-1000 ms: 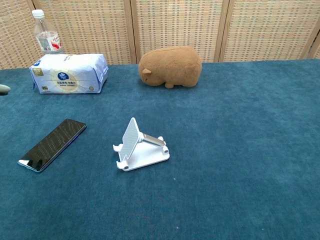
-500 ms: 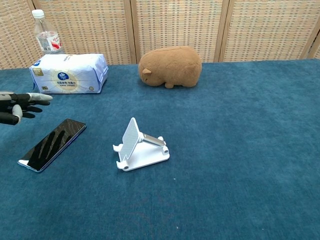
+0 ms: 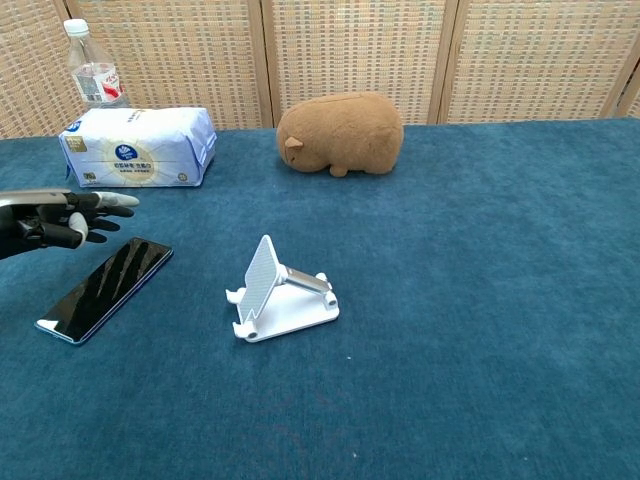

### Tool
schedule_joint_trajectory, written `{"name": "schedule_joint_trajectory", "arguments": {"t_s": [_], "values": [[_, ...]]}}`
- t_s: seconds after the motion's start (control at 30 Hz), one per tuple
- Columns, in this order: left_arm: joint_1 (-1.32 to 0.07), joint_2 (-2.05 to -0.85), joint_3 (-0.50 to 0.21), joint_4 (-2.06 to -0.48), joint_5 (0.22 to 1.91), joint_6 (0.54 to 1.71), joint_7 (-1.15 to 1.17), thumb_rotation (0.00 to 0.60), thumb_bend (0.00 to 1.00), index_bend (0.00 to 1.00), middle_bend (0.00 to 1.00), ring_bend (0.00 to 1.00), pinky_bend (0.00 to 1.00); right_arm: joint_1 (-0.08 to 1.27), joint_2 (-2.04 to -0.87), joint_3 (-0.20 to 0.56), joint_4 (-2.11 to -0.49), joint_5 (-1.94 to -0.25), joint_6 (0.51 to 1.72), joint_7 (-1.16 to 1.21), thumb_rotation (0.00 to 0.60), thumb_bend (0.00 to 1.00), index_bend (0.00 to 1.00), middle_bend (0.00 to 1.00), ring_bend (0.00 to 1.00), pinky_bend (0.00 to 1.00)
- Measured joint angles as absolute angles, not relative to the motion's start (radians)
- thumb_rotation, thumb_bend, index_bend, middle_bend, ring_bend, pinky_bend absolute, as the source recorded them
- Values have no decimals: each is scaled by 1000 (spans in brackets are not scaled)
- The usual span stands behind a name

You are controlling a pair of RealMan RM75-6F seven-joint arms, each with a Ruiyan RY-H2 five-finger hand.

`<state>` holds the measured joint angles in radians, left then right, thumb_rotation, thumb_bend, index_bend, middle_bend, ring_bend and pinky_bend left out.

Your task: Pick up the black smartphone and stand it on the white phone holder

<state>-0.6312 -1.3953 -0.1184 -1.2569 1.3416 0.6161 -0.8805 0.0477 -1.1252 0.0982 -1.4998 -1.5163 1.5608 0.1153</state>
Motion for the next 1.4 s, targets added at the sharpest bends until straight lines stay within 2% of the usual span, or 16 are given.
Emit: {"name": "schedule_joint_trajectory", "arguments": {"t_s": [0.43, 0.83, 1.23, 1.4], "values": [[-651, -1413, -109, -1290, 1354, 606, -842, 600, 1000, 0, 0, 0, 0, 47, -1124, 99, -1499, -1513, 1560, 121, 600, 105, 0, 0, 0, 0], [-646, -1403, -81, -1385, 1413, 651, -824, 600, 1000, 0, 0, 0, 0, 47, -1122, 99, -1497, -1513, 1560, 127, 600, 105, 0, 0, 0, 0], [-637, -1348, -30, -1496, 1512, 737, -828, 600, 1000, 0, 0, 0, 0, 48, -1123, 97, -1498, -1515, 1560, 123, 600, 105, 0, 0, 0, 0], [-615, -1342, -29, -1501, 1511, 814, -798, 600, 1000, 0, 0, 0, 0, 47, -1121, 99, -1497, -1511, 1559, 133, 600, 105, 0, 0, 0, 0]]}}
